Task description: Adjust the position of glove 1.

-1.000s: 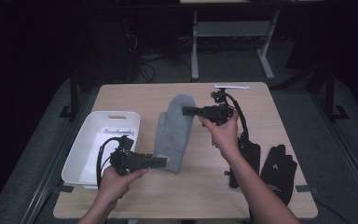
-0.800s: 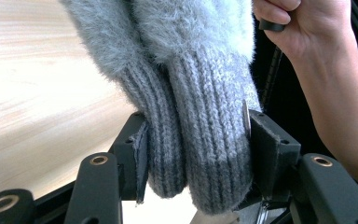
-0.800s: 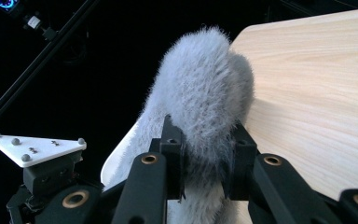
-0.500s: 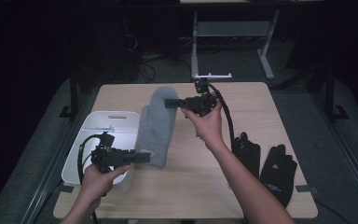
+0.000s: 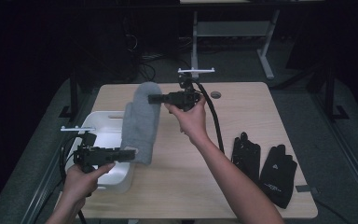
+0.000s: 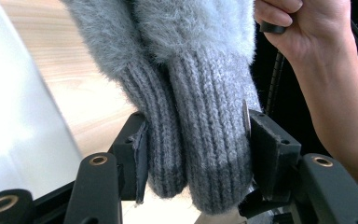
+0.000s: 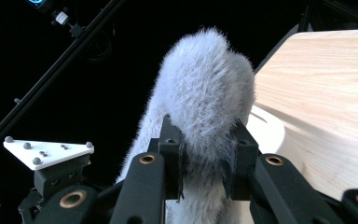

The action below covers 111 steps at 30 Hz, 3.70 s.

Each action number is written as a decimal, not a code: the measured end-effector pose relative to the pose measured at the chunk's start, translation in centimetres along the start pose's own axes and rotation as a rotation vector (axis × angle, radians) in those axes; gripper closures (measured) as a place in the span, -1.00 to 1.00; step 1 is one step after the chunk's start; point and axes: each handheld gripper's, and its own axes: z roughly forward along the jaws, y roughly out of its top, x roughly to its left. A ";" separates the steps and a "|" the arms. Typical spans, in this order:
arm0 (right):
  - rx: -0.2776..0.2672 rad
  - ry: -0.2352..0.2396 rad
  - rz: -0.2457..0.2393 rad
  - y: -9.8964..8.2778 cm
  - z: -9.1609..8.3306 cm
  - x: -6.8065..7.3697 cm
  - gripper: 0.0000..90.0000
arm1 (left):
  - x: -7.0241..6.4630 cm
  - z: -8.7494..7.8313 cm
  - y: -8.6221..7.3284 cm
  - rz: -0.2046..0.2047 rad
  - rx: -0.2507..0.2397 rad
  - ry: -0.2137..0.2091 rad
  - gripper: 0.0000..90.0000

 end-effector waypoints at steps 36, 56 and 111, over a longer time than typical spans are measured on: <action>0.068 0.070 0.020 0.1 9.2 2.1 0.60 | 3.5 -6.8 -2.0 -0.057 -0.048 0.102 -0.01; 0.102 0.059 0.038 -1.6 13.0 1.4 0.60 | 6.2 -8.3 -3.6 -0.091 -0.025 0.130 -0.02; 0.204 0.003 0.086 -6.0 16.0 -2.0 0.64 | 7.7 -7.6 -5.4 -0.076 0.124 0.296 -0.25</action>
